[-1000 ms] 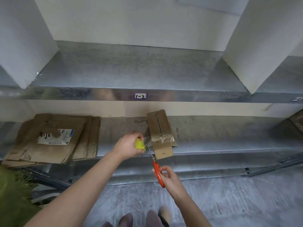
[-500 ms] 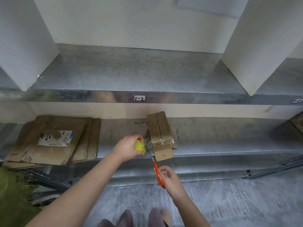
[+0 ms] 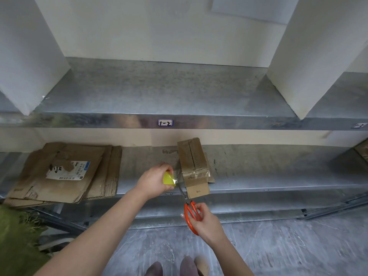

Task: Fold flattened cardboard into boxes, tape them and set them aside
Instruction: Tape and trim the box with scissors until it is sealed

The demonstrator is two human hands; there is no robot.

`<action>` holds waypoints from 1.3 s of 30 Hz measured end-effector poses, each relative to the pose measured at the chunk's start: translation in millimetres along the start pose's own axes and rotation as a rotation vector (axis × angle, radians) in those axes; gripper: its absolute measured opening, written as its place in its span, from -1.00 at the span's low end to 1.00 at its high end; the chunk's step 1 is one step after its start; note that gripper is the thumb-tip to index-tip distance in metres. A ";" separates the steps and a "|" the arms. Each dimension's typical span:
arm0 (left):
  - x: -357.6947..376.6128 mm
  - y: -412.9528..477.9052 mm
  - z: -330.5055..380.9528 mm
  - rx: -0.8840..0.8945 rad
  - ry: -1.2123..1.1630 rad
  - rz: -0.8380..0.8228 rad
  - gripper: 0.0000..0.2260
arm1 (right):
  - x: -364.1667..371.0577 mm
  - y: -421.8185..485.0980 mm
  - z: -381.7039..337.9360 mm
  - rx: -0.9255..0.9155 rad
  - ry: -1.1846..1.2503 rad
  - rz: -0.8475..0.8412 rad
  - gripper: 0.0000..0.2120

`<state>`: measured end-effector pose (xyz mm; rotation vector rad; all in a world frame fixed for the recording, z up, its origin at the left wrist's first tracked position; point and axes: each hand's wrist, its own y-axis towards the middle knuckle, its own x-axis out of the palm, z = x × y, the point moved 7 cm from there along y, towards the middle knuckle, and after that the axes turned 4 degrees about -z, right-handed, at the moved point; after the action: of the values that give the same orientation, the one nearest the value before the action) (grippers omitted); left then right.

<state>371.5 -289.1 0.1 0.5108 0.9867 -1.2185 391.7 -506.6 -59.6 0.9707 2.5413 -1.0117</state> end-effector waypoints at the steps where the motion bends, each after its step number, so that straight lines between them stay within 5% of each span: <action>1: -0.7 0.3 0.1 -0.005 -0.001 0.001 -0.63 | -3.1 1.0 3.3 -0.019 -0.074 0.022 -0.50; 3: -1.3 0.9 -0.8 -0.014 0.001 0.002 -0.62 | -15.3 3.1 9.8 -0.075 -0.309 0.109 -0.39; 7: 1.7 0.7 -4.3 -0.041 0.009 -0.011 -0.62 | -63.7 0.8 19.3 -0.171 -0.682 0.329 -0.50; 15: 6.0 2.4 -4.4 -0.112 -0.015 0.016 -0.61 | -173.1 39.4 43.7 -0.116 -0.687 0.529 -0.59; 26: 15.7 -6.2 -6.4 -0.231 -0.046 0.060 -0.61 | -172.1 117.0 32.7 -0.164 -0.725 0.317 -0.54; 39: 13.1 -4.0 -3.4 -0.201 -0.025 0.049 -0.60 | -105.7 31.1 -48.7 -0.790 -0.762 0.345 -0.52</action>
<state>366.9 -294.6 -12.0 0.3587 1.0563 -1.0658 492.7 -508.9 6.1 0.5841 1.7698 -0.1530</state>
